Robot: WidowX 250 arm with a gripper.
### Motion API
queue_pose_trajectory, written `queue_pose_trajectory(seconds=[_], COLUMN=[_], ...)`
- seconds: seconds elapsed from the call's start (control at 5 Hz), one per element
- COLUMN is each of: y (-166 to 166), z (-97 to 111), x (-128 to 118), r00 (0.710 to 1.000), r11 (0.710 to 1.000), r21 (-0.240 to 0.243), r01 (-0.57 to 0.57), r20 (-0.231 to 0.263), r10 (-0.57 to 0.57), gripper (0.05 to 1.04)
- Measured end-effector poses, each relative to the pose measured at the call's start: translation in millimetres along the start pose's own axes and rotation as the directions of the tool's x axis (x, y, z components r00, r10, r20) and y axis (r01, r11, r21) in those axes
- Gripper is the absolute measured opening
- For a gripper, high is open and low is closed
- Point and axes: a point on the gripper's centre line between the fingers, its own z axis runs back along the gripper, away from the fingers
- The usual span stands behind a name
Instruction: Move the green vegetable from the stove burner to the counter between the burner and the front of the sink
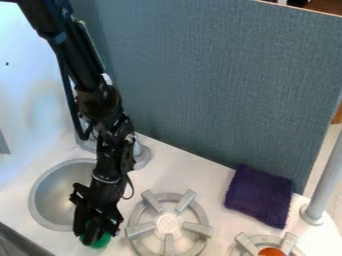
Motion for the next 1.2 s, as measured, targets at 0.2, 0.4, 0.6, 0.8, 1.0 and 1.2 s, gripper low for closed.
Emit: queue_pose_trajectory(seconds=[0.2,0.4,0.6,0.8,1.0,1.2], y=[-4.4,-11.7,-15.9,-26.7,-57.5,-94.8], z=[7.0,15.3,39.8,72.5,89.1,93.0], x=[8.8,4.7,3.2,-6.3,-5.6,5.5], r00=[1.0,0.999,0.993,0.975,0.946,0.888], r11=[0.999,0.997,0.994,0.994,0.98,0.947], r21=[-0.042,-0.083,-0.112,-0.09,-0.06,-0.032], r01=[0.002,0.002,0.016,0.055,0.188,0.32], r20=[0.019,0.041,0.116,0.219,0.279,0.358], r10=[-0.001,0.001,-0.002,-0.034,-0.165,-0.288], gripper=[0.761,0.997,1.007,1.003,1.001,1.001])
